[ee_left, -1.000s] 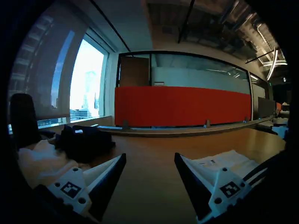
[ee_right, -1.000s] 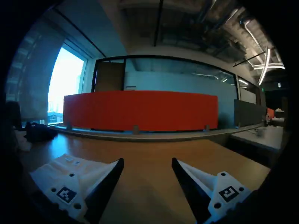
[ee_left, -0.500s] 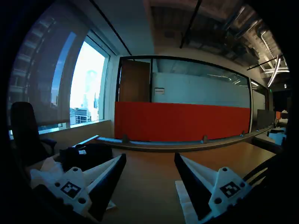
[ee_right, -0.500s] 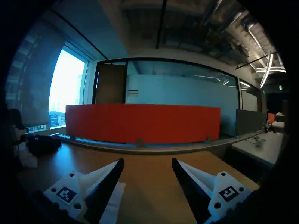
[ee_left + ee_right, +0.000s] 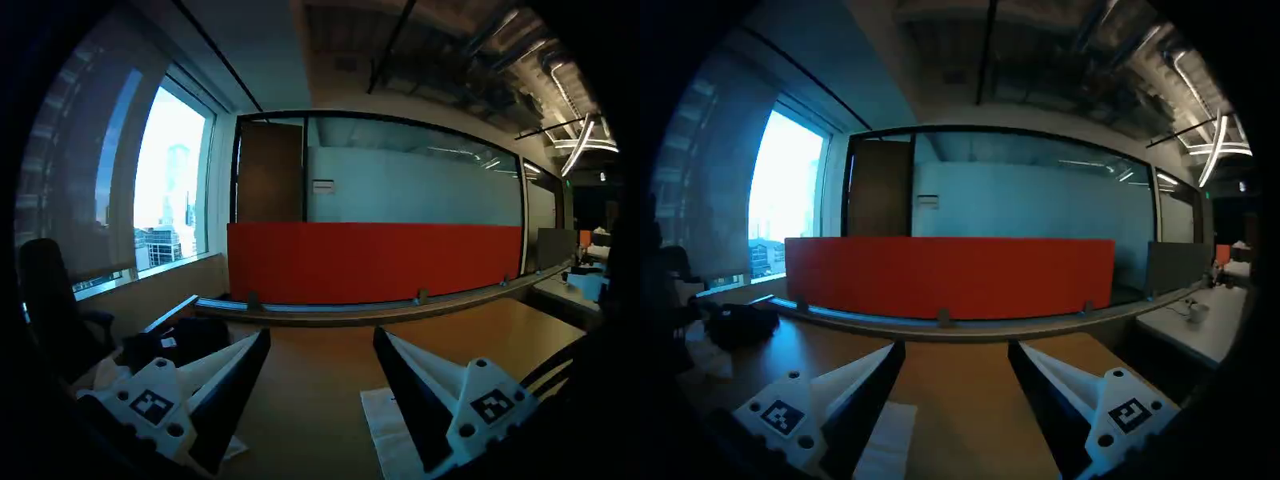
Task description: Fold towel
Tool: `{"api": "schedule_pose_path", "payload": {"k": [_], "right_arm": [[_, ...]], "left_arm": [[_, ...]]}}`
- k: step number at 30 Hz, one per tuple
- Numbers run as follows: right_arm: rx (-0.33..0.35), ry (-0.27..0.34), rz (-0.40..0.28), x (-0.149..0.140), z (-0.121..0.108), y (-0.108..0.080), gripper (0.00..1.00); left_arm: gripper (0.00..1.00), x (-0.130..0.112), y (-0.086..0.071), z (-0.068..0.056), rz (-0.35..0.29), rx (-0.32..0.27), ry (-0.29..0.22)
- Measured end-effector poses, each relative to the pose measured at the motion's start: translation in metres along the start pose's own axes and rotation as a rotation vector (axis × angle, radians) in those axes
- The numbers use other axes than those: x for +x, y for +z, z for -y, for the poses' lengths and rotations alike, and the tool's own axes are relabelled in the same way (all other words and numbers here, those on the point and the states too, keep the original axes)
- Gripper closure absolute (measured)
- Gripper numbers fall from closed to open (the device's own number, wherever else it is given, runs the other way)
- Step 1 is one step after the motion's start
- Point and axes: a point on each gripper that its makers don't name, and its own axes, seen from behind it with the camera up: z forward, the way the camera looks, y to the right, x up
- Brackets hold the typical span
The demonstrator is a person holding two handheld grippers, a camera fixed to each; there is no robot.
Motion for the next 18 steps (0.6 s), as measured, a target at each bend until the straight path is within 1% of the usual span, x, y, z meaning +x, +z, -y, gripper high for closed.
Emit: {"api": "schedule_pose_path", "payload": {"k": [5, 8, 11, 18], "right_arm": [[0.035, -0.045, 0.039, 0.003, 0.008, 0.000, 0.01], [0.069, -0.063, 0.058, 0.004, 0.018, -0.002, 0.01], [0.115, -0.080, 0.086, 0.001, 0.030, -0.005, 0.01], [0.233, -0.143, 0.165, -0.018, 0.057, -0.016, 0.00]], "left_arm": [[0.04, -0.001, -0.002, -0.007, 0.040, -0.037, 0.023], [0.05, -0.002, -0.005, -0.012, 0.062, -0.064, 0.040], [0.05, -0.005, -0.007, -0.019, 0.086, -0.098, 0.059], [0.04, -0.016, -0.013, -0.035, 0.140, -0.180, 0.109]]}}
